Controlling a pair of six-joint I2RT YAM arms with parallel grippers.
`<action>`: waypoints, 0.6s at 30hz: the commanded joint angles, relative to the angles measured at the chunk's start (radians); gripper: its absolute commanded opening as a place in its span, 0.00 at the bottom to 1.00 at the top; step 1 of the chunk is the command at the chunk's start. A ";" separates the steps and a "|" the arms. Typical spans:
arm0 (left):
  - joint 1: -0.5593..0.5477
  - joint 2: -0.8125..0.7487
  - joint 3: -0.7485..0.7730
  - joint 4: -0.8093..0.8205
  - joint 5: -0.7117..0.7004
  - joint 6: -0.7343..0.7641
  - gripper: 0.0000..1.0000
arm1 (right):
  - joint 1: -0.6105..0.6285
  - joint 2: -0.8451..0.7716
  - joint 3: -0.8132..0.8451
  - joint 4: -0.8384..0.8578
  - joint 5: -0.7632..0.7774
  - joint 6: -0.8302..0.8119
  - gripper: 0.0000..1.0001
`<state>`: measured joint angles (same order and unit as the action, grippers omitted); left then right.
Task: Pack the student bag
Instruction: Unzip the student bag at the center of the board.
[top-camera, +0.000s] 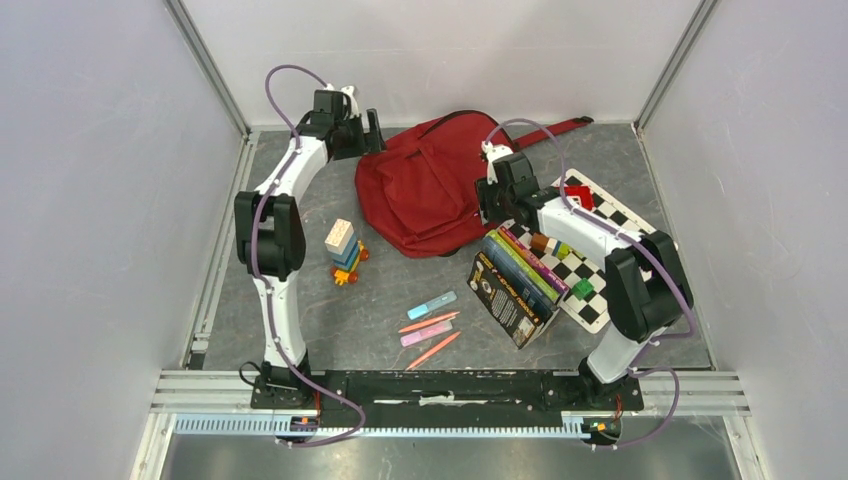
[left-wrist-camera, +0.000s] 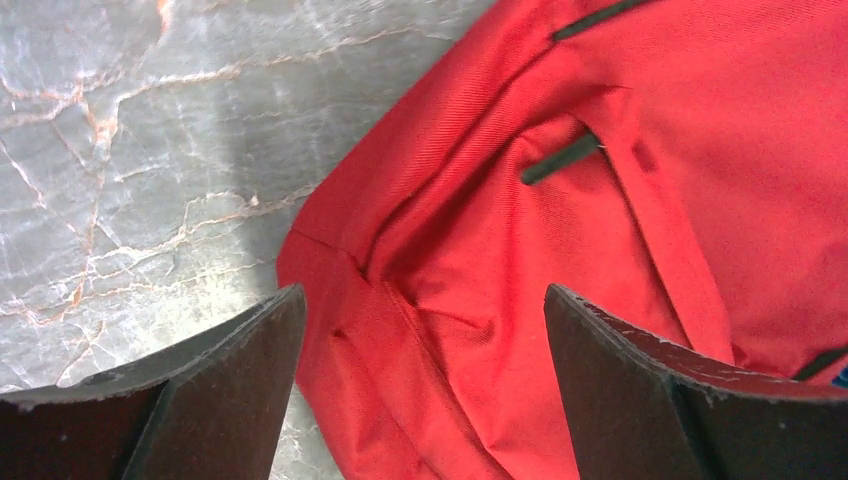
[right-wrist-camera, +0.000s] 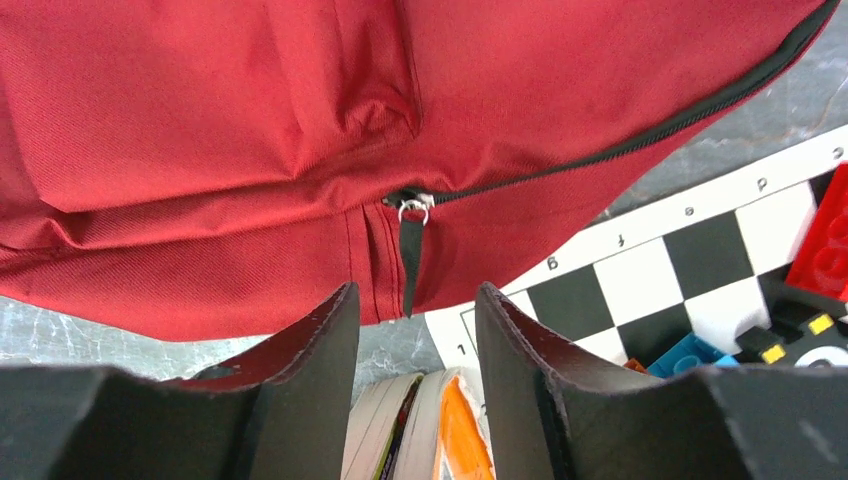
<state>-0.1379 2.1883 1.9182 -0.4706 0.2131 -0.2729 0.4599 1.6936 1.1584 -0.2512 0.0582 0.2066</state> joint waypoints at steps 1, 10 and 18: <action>-0.053 -0.170 -0.045 0.104 0.040 0.160 0.94 | -0.001 0.010 0.091 0.004 0.012 -0.053 0.53; -0.203 -0.256 -0.174 0.072 0.118 0.299 0.94 | -0.001 0.067 0.159 -0.034 0.001 -0.131 0.58; -0.277 -0.303 -0.378 0.075 0.164 0.410 0.92 | 0.002 0.171 0.227 -0.087 -0.020 -0.128 0.57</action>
<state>-0.4088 1.9522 1.6287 -0.4088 0.3355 0.0277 0.4599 1.8256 1.3251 -0.3122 0.0498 0.0978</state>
